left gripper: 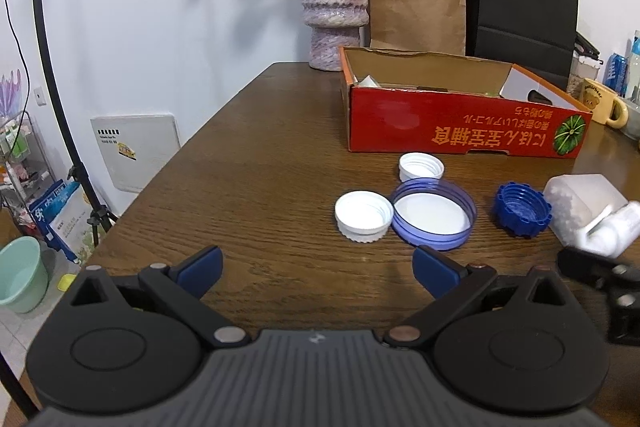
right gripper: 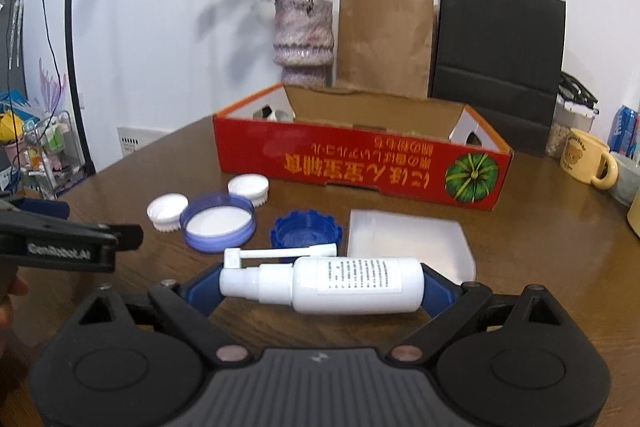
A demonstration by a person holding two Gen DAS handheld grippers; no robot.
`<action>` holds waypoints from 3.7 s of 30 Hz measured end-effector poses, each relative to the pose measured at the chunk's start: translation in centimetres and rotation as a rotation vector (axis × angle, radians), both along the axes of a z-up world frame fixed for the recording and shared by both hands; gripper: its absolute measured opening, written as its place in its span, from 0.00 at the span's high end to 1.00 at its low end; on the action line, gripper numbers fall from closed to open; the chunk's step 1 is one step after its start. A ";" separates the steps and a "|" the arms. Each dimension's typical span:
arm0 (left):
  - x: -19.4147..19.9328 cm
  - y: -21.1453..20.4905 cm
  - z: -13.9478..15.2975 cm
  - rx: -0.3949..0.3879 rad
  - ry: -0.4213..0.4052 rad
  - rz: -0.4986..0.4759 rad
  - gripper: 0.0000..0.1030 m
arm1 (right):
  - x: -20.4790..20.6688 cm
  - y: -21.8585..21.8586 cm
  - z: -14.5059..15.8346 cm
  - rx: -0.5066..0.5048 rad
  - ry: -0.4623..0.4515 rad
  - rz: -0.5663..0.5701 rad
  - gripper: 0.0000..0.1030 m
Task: Organize rigid objects
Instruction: 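Grasp the white spray bottle with the right tool while the left tool grasps the white cap, then carry the white spray bottle and white cap over the box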
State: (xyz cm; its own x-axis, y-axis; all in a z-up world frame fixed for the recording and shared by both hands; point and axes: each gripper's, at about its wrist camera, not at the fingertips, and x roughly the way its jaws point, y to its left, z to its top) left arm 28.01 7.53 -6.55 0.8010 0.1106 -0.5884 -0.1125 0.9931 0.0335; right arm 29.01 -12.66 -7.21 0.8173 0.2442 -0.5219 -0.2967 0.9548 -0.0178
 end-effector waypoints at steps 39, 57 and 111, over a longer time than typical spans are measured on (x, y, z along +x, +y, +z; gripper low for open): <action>6.5 -0.4 -1.5 0.001 0.047 -0.074 0.60 | 6.7 -2.4 1.3 0.077 -0.084 -0.081 0.06; 5.4 -1.2 0.2 0.022 -0.031 -0.050 0.60 | 6.3 -2.3 1.3 0.079 -0.098 -0.075 0.06; 16.0 -7.4 8.3 -0.034 -0.253 -0.008 0.60 | 16.9 -4.0 6.7 0.107 -0.226 -0.084 0.06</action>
